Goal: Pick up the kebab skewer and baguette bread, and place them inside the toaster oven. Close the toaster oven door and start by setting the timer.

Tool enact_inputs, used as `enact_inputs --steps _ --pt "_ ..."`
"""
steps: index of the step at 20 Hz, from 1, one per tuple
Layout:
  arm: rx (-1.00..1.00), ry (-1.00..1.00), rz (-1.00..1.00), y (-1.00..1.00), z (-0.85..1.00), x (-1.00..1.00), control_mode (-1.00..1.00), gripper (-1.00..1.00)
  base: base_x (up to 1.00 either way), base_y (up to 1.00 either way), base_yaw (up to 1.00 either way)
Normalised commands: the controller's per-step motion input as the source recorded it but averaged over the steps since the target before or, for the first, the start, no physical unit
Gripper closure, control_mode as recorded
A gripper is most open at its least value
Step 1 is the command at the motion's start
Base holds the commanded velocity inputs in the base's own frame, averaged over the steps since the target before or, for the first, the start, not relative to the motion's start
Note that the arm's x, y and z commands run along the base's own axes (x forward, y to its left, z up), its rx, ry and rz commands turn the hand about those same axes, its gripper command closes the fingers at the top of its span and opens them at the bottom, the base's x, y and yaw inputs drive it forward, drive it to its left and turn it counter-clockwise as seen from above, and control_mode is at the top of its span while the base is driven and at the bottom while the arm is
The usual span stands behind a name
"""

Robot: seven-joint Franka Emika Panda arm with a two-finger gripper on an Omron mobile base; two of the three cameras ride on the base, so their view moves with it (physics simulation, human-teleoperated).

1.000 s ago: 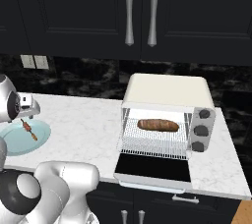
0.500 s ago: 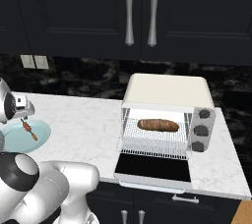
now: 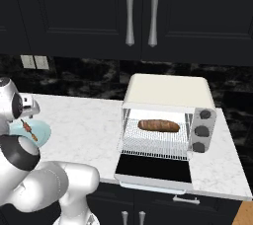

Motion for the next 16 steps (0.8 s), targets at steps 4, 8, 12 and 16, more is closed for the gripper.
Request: enact_inputs --steps 4,8,12,16 --pt "0.00 0.00 0.04 0.08 -0.32 0.23 -1.00 -1.00 0.00 0.00 0.00" --pt "0.00 0.00 0.02 0.21 -0.28 0.10 -1.00 -1.00 0.00 0.00 0.00" --pt "0.00 0.00 0.00 0.30 -0.27 0.04 -1.00 -1.00 0.00 0.00 0.00" --pt "0.00 0.00 0.01 0.15 -0.22 0.09 -1.00 -1.00 0.00 0.00 0.00"
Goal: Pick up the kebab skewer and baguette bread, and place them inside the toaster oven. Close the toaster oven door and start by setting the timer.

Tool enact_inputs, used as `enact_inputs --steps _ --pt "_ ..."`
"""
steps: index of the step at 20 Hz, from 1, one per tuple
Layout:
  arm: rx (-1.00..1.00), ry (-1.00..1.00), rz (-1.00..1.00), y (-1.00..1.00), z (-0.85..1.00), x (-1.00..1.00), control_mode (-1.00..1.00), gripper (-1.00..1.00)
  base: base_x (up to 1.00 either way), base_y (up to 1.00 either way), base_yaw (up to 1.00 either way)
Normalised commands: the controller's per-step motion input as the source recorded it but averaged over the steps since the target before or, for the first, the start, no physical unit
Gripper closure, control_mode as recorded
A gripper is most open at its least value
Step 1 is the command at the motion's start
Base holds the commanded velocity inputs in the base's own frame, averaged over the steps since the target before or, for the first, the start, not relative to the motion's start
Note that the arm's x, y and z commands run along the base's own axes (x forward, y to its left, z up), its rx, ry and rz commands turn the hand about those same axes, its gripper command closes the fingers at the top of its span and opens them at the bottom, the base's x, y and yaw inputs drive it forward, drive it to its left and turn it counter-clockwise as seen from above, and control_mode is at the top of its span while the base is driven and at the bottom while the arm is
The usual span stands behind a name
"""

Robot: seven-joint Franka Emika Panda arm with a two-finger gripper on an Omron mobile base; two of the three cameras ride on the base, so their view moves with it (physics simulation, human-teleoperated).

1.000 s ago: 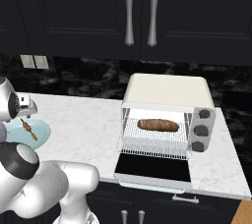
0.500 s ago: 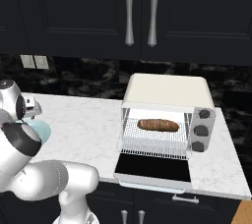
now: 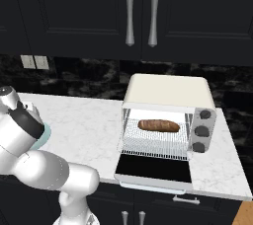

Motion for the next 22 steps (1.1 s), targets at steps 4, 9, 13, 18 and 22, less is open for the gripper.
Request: enact_inputs --steps 4,9,13,18,22 --pt "0.00 0.00 0.02 0.00 -0.14 0.20 -1.00 -1.00 0.00 0.00 0.00" --pt "0.00 0.00 0.02 0.00 -0.20 0.13 -1.00 -1.00 0.00 0.00 0.00" --pt "0.00 0.00 0.01 0.00 -0.29 0.02 -1.00 -1.00 0.00 0.00 0.00" --pt "0.00 0.00 0.01 0.02 -0.31 0.04 -1.00 -1.00 0.00 0.00 0.00" --pt "0.00 0.00 0.00 0.09 -0.30 0.04 -1.00 -1.00 0.00 0.00 0.00"
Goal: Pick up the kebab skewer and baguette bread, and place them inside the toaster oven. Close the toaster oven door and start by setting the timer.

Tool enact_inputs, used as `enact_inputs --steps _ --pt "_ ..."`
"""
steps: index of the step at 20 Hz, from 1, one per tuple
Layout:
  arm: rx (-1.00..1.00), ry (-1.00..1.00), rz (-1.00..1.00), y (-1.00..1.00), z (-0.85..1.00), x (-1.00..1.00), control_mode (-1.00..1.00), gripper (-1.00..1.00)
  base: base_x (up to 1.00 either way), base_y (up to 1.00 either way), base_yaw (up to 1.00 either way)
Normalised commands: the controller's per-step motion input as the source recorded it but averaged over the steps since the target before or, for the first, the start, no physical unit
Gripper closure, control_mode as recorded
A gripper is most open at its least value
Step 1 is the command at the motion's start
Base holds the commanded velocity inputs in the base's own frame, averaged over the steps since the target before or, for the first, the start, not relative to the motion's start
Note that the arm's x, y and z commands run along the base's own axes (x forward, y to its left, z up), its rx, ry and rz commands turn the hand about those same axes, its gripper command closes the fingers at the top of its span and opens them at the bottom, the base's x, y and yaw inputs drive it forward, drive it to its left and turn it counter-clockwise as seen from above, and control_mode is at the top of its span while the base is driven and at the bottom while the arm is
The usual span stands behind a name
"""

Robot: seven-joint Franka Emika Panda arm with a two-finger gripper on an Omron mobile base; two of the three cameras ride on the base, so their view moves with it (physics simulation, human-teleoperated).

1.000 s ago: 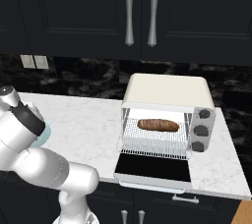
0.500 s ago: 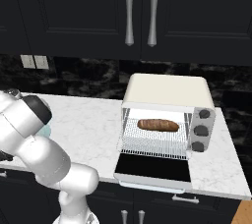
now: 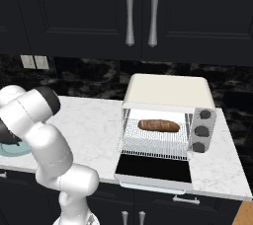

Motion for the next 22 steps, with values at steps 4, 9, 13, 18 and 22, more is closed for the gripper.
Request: enact_inputs --steps 4,9,13,18,22 --pt "0.00 0.00 0.00 0.16 -0.20 0.05 -1.00 -1.00 0.00 0.00 0.00" --pt "0.00 0.00 0.00 0.19 -0.08 0.04 -1.00 -1.00 0.00 0.00 0.00" --pt "0.00 0.00 0.00 0.00 0.00 0.18 -1.00 -1.00 0.00 0.00 0.00" --pt "0.00 0.00 0.00 0.00 0.00 0.22 -1.00 -1.00 0.00 0.00 0.00" --pt "0.00 0.00 0.00 0.01 -0.02 0.09 -1.00 -1.00 0.00 0.00 0.00"
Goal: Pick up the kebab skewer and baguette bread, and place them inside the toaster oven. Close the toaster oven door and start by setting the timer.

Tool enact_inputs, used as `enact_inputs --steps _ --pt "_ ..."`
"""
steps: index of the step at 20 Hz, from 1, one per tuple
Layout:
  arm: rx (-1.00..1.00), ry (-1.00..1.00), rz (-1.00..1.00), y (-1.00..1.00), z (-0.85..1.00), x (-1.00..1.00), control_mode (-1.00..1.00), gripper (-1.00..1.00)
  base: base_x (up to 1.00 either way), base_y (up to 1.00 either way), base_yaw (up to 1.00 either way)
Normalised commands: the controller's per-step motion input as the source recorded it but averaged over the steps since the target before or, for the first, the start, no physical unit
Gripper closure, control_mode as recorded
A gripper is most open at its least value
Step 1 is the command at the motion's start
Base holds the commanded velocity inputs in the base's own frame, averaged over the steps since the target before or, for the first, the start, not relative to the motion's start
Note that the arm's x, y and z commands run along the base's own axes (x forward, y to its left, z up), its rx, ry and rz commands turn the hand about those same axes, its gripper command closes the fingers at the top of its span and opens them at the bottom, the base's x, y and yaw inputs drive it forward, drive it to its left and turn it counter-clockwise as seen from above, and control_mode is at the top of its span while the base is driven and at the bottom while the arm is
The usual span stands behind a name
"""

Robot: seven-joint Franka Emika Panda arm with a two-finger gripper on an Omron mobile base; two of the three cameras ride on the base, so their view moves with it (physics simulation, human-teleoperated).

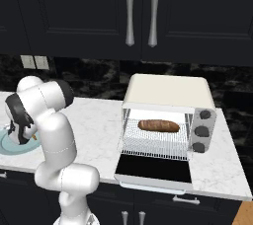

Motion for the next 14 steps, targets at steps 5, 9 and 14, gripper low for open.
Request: enact_inputs --steps 5,9,14 --pt "0.00 0.00 0.00 0.04 -0.07 0.07 -1.00 1.00 0.00 0.00 0.00" --pt "0.00 0.01 0.00 0.00 0.00 0.00 -1.00 1.00 0.00 0.00 0.00" --pt "0.00 0.01 0.00 0.00 -0.12 0.00 -1.00 1.00 0.00 0.00 0.00"
